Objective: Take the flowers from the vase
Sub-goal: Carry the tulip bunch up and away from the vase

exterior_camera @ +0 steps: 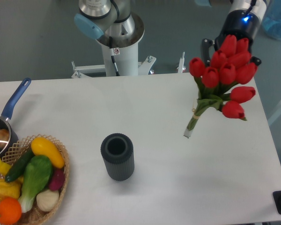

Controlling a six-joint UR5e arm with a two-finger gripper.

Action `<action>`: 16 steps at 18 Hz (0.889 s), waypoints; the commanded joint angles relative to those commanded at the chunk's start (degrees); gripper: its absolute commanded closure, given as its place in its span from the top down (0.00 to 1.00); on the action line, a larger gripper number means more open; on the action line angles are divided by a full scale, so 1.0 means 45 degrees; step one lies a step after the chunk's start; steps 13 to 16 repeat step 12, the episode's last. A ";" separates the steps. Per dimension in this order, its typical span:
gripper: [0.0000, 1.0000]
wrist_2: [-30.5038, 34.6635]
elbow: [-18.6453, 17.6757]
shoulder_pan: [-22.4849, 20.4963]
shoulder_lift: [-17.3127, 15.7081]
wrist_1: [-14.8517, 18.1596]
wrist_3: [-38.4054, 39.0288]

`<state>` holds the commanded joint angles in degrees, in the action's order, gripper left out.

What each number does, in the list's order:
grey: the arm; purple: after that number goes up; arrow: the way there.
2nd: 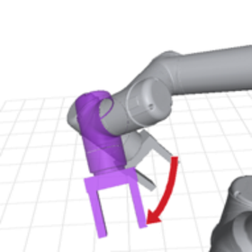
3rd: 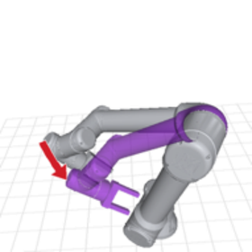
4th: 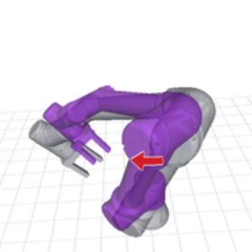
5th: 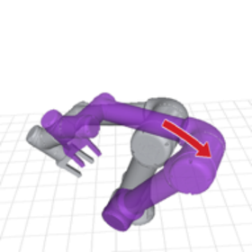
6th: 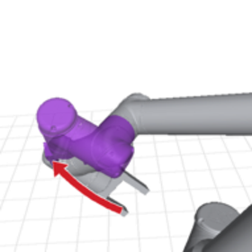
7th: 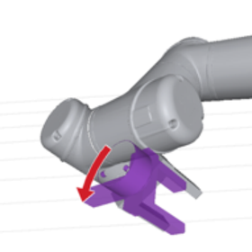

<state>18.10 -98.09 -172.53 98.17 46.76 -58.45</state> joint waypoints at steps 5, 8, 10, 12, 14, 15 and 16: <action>0.34 0.0139 -0.0039 -0.0019 -0.0039 0.0039 0.0000; 0.34 0.0197 -0.0019 -0.0019 -0.0039 0.0019 0.0000; 0.34 0.0625 0.0000 0.0039 -0.0019 0.0000 0.0000; 0.34 0.0725 0.0000 0.0059 -0.0019 0.0000 0.0000; 0.34 0.0725 0.0000 0.0059 -0.0019 0.0000 0.0000; 0.34 0.0725 0.0000 0.0059 -0.0019 0.0000 0.0000; 0.34 0.0725 0.0000 0.0059 -0.0019 0.0000 0.0000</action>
